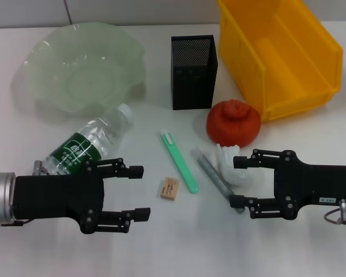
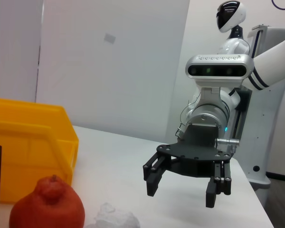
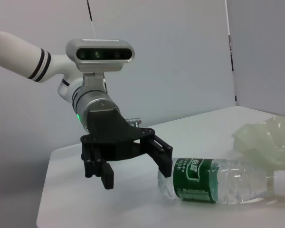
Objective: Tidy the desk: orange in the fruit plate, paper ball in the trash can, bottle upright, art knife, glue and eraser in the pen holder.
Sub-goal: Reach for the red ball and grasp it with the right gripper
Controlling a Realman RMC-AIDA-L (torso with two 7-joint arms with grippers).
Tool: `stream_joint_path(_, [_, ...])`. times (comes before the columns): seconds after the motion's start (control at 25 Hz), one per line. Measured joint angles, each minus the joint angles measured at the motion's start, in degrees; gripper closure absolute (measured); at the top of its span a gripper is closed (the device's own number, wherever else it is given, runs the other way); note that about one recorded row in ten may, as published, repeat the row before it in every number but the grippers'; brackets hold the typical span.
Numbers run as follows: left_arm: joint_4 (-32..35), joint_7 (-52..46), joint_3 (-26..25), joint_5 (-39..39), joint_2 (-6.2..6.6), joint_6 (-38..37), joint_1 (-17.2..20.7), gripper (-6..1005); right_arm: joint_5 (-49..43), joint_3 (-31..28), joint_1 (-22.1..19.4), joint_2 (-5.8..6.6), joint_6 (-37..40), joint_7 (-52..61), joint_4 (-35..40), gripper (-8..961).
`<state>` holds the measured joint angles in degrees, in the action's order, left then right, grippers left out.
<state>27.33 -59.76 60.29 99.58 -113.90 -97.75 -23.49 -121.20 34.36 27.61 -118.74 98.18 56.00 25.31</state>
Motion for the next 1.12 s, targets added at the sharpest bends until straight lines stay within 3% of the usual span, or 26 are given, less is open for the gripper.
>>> stream_joint_path(0.48, [0.0,-0.09,-0.03,0.0,-0.01,-0.19,-0.07,219,0.23,-0.47,0.22,0.0,0.28,1.63,0.85,185])
stream_joint_path(0.88, [0.0,0.46,-0.33,-0.28,-0.25,0.08,0.17,218,-0.01,0.75,5.23,0.31,7.04,26.21,17.31,186])
stream_joint_path(1.12, [0.0,0.64,-0.67,-0.32,-0.28,0.14,0.18,218,-0.96,7.36,9.64,1.15,7.05,40.49,28.83,186])
